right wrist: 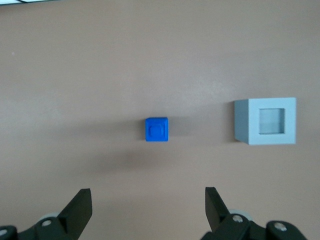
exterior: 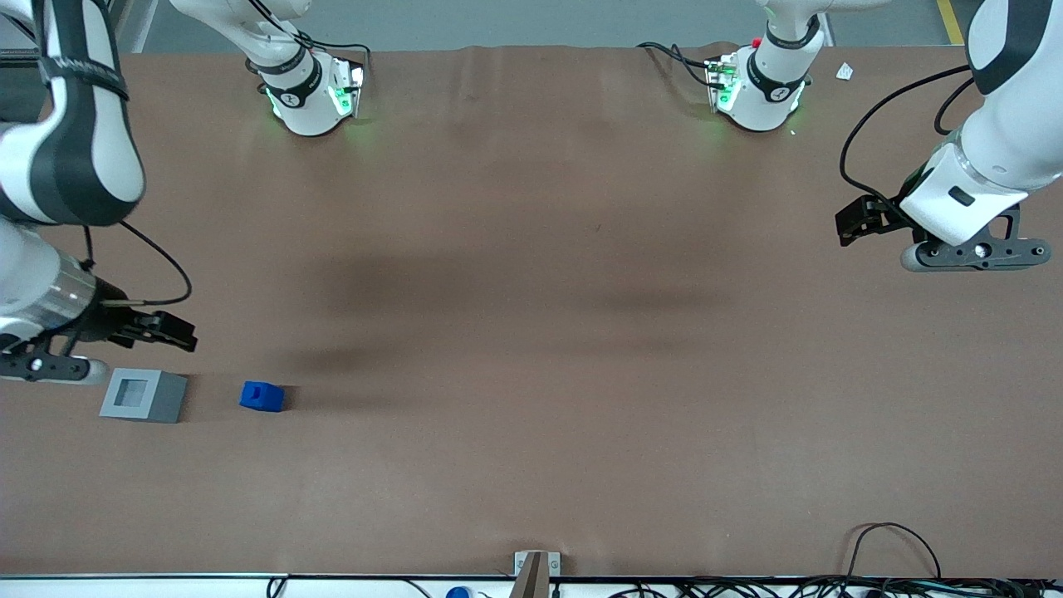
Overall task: Insert blue part into gray base with right arm
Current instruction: 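Move the right gripper, open, toward the small blue block, then lower the open right gripper around the blue block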
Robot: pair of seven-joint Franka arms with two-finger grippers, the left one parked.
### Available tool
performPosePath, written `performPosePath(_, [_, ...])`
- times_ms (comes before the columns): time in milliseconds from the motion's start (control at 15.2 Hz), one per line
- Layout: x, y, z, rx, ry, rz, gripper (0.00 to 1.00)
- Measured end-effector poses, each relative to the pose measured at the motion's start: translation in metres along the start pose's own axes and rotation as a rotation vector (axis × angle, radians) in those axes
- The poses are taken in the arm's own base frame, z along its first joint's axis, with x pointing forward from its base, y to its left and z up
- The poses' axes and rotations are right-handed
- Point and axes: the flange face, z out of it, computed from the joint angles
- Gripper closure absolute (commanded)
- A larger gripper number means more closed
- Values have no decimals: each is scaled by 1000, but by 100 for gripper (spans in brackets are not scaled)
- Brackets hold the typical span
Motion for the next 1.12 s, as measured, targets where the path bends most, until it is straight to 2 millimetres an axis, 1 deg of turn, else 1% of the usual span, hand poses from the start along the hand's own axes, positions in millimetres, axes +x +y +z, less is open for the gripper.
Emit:
performPosePath(131, [0,2,29,-1,-4,3,0])
performPosePath(394, [7,4,74,-1,-15,8,0])
performPosePath(788, [15,9,148,-1,-27,19,0])
performPosePath(985, [18,9,173,1,-13,43,0])
performPosePath(1116, [19,8,185,3,4,60,0])
